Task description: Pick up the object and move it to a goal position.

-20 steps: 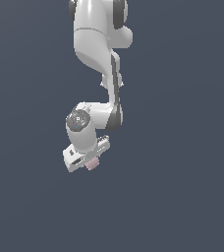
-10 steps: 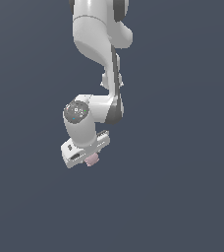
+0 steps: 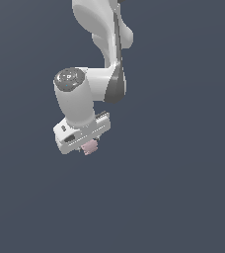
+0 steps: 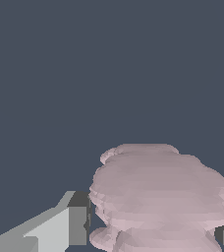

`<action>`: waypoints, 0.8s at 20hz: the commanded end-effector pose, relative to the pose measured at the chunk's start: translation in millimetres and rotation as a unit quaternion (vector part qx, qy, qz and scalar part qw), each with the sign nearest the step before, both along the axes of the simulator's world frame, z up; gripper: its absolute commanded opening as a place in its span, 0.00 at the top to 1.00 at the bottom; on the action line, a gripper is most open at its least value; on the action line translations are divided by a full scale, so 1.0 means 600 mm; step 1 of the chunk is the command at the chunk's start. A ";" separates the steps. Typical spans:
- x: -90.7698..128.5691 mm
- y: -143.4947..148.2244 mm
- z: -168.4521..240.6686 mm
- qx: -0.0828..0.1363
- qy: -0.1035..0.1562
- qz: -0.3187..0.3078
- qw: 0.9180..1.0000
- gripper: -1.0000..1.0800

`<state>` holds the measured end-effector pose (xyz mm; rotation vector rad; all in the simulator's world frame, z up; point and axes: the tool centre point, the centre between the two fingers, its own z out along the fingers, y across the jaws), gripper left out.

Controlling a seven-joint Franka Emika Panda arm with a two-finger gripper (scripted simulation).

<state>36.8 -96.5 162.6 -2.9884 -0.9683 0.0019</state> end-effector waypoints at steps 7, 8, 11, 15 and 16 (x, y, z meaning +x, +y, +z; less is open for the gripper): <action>-0.029 0.002 0.165 0.000 -0.001 0.000 1.000 1.00; -0.032 0.002 0.182 0.000 -0.001 0.000 1.000 1.00; -0.039 0.002 0.229 0.000 -0.001 0.000 1.000 1.00; -0.046 0.002 0.279 0.000 -0.001 0.000 1.000 1.00; -0.047 0.002 0.289 0.000 -0.001 0.000 1.000 1.00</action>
